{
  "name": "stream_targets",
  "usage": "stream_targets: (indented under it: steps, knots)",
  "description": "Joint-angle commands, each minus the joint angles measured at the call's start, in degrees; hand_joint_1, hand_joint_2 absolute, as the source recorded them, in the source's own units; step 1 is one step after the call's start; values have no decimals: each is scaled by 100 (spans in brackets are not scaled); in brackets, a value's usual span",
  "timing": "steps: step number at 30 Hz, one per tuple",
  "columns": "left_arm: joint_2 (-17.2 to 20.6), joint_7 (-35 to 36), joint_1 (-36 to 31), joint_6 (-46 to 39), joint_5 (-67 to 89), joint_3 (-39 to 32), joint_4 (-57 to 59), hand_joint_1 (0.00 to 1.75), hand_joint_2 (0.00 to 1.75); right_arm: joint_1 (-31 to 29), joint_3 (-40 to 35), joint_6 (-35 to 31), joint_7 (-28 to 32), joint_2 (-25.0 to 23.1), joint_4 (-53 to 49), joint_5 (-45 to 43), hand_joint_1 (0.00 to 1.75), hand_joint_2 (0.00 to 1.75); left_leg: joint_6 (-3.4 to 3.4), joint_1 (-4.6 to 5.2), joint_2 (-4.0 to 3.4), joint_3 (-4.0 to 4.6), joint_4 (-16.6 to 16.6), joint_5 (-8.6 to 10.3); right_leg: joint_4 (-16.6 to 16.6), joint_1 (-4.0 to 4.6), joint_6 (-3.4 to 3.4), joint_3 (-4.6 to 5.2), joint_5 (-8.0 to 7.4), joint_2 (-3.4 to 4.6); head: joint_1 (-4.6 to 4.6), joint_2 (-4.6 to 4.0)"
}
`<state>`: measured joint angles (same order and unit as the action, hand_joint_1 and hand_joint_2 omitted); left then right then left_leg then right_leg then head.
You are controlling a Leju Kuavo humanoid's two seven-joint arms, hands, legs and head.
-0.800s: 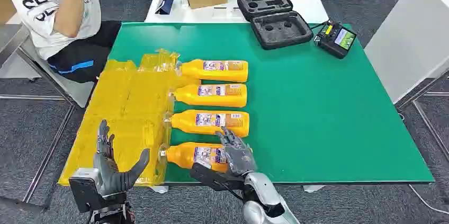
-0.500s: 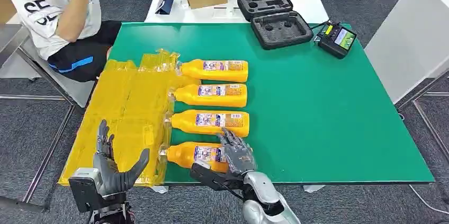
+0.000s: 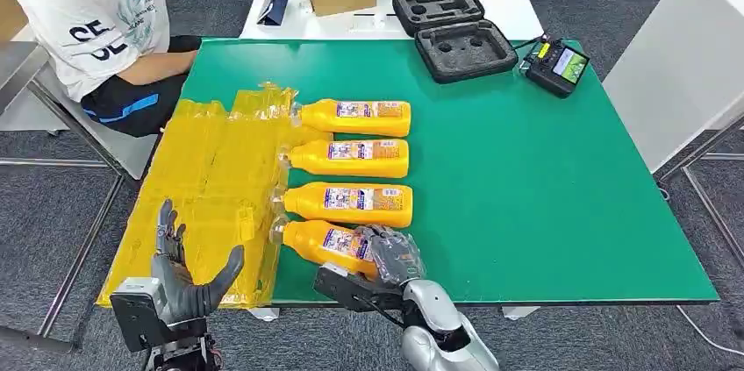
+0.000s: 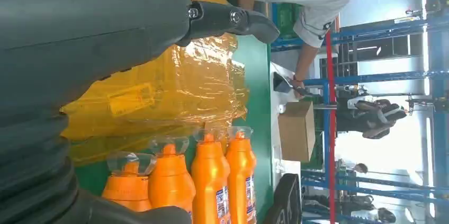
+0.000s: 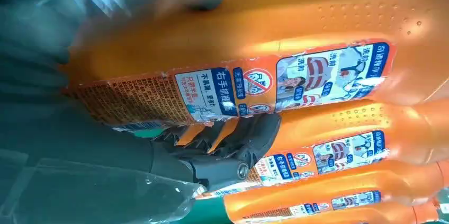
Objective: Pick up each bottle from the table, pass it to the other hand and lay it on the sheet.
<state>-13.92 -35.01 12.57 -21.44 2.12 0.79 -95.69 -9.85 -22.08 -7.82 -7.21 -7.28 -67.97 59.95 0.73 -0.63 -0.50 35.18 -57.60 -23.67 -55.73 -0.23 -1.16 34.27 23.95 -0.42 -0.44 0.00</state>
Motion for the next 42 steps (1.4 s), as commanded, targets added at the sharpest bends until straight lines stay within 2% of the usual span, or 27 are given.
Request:
stream_targets:
  steps: [1, 11, 13, 17, 21, 22, 26, 30, 32, 34, 36, 39, 42]
  knots:
    - [-48, 22, -110, -11, -15, -138, 195, 0, 175, -10, -119, 116, -50, 123, 537, 0, 171, 175, -2, 0, 10, -24, 10, -3, 9, 0, 2, -26, 5, -5, -2, 0]
    - [-155, -83, -95, -159, -215, -321, 90, 0, 175, -125, -105, 145, 189, 83, 530, -212, 175, 175, -1, 0, 4, -29, 6, -3, 6, 0, 1, -29, 4, -1, 0, 0]
    - [-155, -80, -118, -142, -293, -351, 111, 0, 175, -165, -33, 147, 587, 38, 530, -621, 175, 175, -2, 0, 2, -35, 7, -6, 7, 0, 2, -35, 6, 3, -2, 0]
    - [-131, -140, -284, -49, -349, -297, 354, 0, 175, -207, 57, -145, 1999, 0, 183, -1620, 175, 175, -2, 0, 10, -29, 7, -3, 5, -1, 3, -30, 6, -5, 0, 0]
    - [-135, -142, -307, -53, -350, -294, 386, 0, 175, -222, 65, -115, 1986, -2, 134, -1643, 175, 175, -1, 1, 8, -15, 5, 0, 2, -1, 1, -17, 4, -4, 0, 0]
    - [-138, -181, -327, -33, -373, -283, 419, 0, 175, -193, 112, -348, 2409, -27, -36, -1838, 175, 175, 0, 2, 6, -15, 5, 1, 2, -2, 0, -17, 3, -3, -4, 0]
    - [-126, -265, -408, -40, -449, -246, 537, 0, 175, -181, 318, -901, 3263, -158, -444, -2530, 175, 175, 0, 6, 5, -20, 1, -7, -4, -7, 0, -21, 11, 1, -2, 0]
    - [-119, -299, -413, -53, -490, -239, 558, 0, 175, -42, 339, -1144, 3487, -153, -563, -2743, 175, 175, -2, 6, 20, -31, 7, -8, 2, -5, 2, -36, 16, -12, -2, 0]
    - [-131, -331, -391, -104, -527, -260, 521, 0, 175, 160, 363, -1470, 3859, -185, -673, -3077, 175, 175, -2, 2, 10, -17, 5, -3, 4, -2, 1, -21, 7, -6, 0, 0]
    - [-161, -377, -363, -120, -613, -299, 470, 0, 175, 239, 393, -1803, 3973, -229, -739, -3064, 175, 175, -3, 2, 15, -29, 8, -8, 6, -2, 2, -34, 13, -8, -2, 0]
    - [-205, -436, -314, -186, -703, -341, 392, 0, 175, 263, 426, -2197, 4037, -277, -698, -3161, 175, 175, -2, 3, 11, -15, 5, -4, 2, -3, 2, -18, 8, -6, 0, 0]
    - [-241, -462, -240, -201, -827, -358, 285, 0, 175, 265, 494, -2398, 4043, -297, -584, -3378, 175, 175, -3, 3, 4, -32, 5, -14, 2, -3, 3, -33, 15, 4, -2, 0]
    - [-194, -387, -233, -11, -1020, -261, 319, 0, 175, 305, 574, -2602, 4127, -330, -433, -3470, 175, 175, -1, 2, 5, -15, 4, -5, 3, -2, 1, -17, 6, 0, -2, 0]
